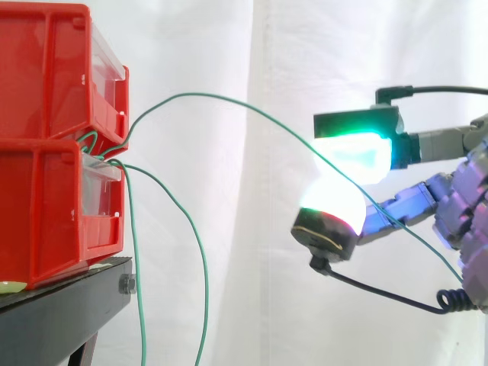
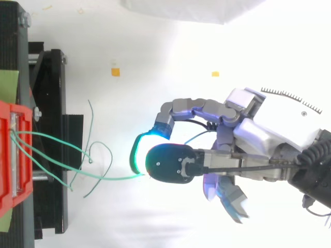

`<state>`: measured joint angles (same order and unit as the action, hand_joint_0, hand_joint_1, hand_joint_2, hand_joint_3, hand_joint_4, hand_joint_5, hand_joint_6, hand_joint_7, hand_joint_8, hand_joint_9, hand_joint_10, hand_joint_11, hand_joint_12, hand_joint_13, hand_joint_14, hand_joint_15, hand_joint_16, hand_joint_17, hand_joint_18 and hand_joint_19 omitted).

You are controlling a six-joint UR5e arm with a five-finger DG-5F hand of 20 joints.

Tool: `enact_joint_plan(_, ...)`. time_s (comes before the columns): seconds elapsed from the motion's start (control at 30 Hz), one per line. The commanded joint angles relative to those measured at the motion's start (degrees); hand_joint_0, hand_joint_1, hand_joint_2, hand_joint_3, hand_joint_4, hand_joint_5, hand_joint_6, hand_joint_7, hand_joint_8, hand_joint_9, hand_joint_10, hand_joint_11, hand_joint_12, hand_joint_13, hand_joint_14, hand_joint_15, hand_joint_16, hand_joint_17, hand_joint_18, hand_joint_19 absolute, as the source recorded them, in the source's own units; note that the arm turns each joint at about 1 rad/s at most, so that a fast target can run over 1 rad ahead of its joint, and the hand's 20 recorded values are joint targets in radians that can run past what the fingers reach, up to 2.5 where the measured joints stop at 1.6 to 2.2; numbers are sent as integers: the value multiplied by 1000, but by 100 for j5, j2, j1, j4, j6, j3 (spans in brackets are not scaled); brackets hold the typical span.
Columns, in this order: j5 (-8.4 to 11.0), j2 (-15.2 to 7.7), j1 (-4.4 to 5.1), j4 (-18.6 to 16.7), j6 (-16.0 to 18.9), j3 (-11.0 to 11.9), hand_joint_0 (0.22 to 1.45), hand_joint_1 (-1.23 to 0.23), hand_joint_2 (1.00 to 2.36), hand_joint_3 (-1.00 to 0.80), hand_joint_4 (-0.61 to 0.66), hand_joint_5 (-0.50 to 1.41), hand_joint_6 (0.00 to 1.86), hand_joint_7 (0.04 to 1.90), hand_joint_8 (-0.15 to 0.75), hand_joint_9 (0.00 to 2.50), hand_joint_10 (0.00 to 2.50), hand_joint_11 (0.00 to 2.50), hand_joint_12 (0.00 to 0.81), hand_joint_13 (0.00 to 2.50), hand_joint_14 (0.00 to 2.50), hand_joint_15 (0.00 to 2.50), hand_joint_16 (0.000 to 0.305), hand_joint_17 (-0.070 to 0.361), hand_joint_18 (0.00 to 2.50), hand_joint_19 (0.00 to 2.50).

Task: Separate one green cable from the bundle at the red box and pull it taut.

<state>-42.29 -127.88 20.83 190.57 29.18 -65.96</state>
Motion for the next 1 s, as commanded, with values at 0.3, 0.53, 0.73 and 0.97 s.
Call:
enact_joint_plan(0.3, 1, 0, 0, -573, 0, -5, 761, -752, 1022, -202, 74, 147, 503, 1261, 153, 2331, 25, 691, 447, 2069, 20, 633, 68, 154, 2500, 526)
enact_joint_plan(0.53, 1, 0, 0, -582, 0, -5, 760, -752, 1021, -196, 74, 148, 503, 1257, 162, 2331, 26, 687, 450, 2070, 21, 621, 68, 153, 2500, 527)
enact_joint_plan(0.73, 1, 9, 0, -582, 0, -5, 762, -752, 1021, -202, 74, 148, 503, 1257, 158, 2330, 27, 687, 454, 2068, 22, 626, 68, 154, 2500, 525)
enact_joint_plan(0.97, 1, 0, 0, -582, 0, -5, 763, -752, 1021, -203, 74, 148, 503, 1257, 154, 2330, 27, 707, 447, 2067, 20, 630, 68, 153, 2500, 524)
